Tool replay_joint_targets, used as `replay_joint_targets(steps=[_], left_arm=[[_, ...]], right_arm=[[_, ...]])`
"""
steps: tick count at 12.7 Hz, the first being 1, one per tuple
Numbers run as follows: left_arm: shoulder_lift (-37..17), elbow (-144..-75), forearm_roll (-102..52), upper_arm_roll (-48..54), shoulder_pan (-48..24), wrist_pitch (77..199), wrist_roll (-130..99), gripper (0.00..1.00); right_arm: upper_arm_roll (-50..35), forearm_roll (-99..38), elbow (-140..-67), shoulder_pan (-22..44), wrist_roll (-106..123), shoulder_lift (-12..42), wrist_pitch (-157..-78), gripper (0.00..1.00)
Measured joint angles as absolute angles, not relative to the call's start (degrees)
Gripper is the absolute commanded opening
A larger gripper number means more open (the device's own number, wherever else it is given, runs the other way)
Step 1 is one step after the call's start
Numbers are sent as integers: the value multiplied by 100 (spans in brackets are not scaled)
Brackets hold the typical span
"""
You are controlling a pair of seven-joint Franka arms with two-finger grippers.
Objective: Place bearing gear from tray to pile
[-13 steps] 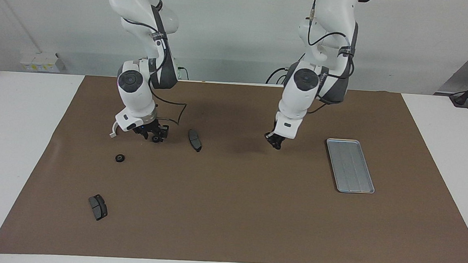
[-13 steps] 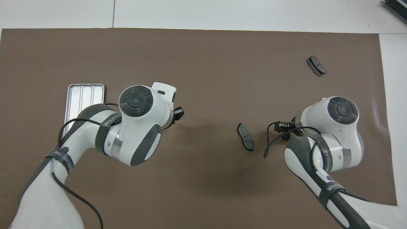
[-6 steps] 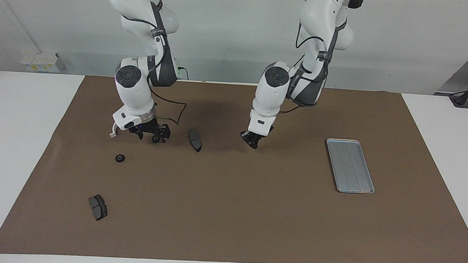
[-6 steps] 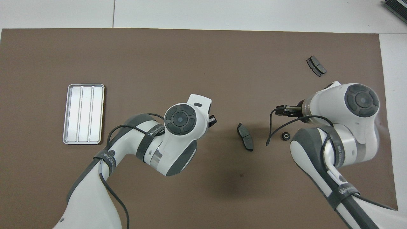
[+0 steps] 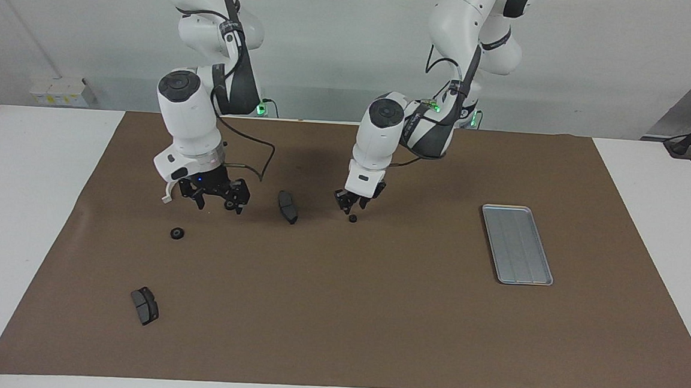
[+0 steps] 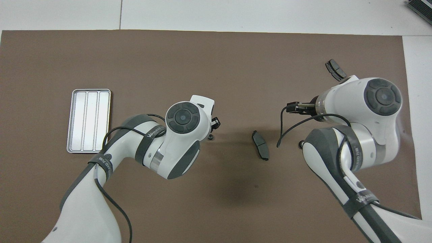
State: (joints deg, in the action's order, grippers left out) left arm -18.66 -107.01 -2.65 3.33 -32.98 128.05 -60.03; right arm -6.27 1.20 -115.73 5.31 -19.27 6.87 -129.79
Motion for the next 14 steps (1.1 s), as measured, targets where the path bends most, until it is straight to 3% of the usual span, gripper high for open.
replay_joint_targets(steps=[6, 7, 8, 9, 10, 12, 14], left_arm=[[-886, -10380, -205, 272, -1257, 10850, -3148, 49], [-734, -10380, -200, 267, -910, 10596, -2470, 54], [-604, -10382, -198, 260, -543, 10429, -1797, 67], [-508, -10382, -197, 255, -209, 10360, -1272, 88], [-433, -10378, -197, 252, 109, 10350, -805, 100], [-339, -10289, -197, 252, 504, 10359, -208, 100], [-320, -10024, -71, 270, 559, 10369, -63, 100]], right_arm=[[-645, 122, -10376, 1670, -3335, 1675, -12917, 100], [-646, 124, -10177, 1821, -3476, 1836, -12839, 100], [-644, 127, -9969, 1992, -3651, 1996, -12725, 100], [-644, 155, -9783, 2164, -3839, 2151, -12631, 100], [-644, 235, -9615, 2349, -4066, 2333, -12580, 100], [-642, 488, -9417, 2652, -4555, 2704, -12580, 100], [-640, 565, -9318, 2836, -4834, 2940, -12628, 90]])
